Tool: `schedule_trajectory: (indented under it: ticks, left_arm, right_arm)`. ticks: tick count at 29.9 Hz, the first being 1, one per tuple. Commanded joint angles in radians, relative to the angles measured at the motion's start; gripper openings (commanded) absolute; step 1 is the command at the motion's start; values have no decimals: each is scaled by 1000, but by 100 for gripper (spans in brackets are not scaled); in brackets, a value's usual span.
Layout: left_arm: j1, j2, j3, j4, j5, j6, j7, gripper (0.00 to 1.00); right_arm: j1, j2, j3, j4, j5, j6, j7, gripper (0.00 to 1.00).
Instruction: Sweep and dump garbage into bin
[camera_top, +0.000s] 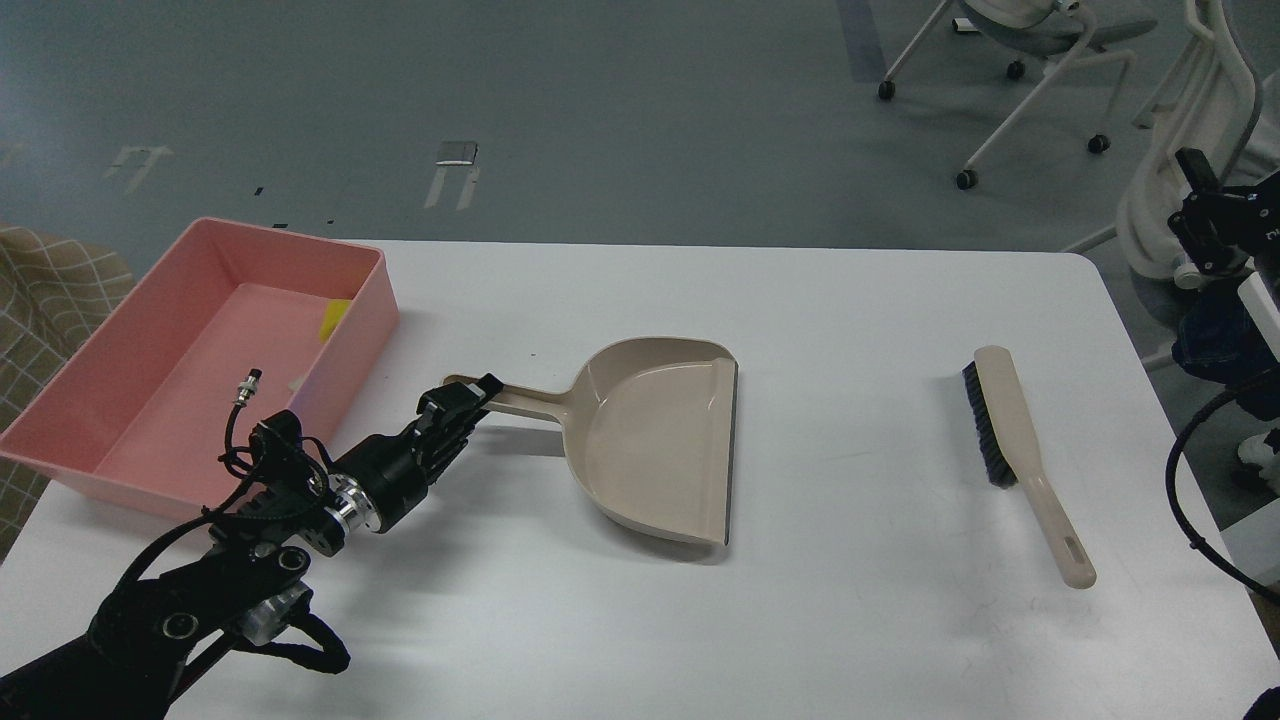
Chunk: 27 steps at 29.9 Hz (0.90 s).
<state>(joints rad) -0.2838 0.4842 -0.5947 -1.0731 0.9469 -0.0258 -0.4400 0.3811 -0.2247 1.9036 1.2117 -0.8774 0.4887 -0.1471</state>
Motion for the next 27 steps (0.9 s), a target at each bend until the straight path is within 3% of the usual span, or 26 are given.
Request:
schedule_trajectory:
  ticks: [1, 3, 9, 27]
  left_arm:
    - [-12, -12, 1, -2, 1, 0, 4, 59]
    - [-14, -6, 1, -7, 0, 0, 6, 68]
    - [-12, 36, -8, -14, -16, 0, 4, 76]
    - [-86, 175, -27, -80, -165, -13, -9, 83]
  right_arm:
    - [-4, -1, 0, 0, 0, 0, 0, 100]
    - [-5, -1, 0, 0, 0, 0, 0, 100]
    - [-7, -1, 0, 0, 0, 0, 0, 100]
    - [2, 1, 0, -4, -2, 0, -2, 100]
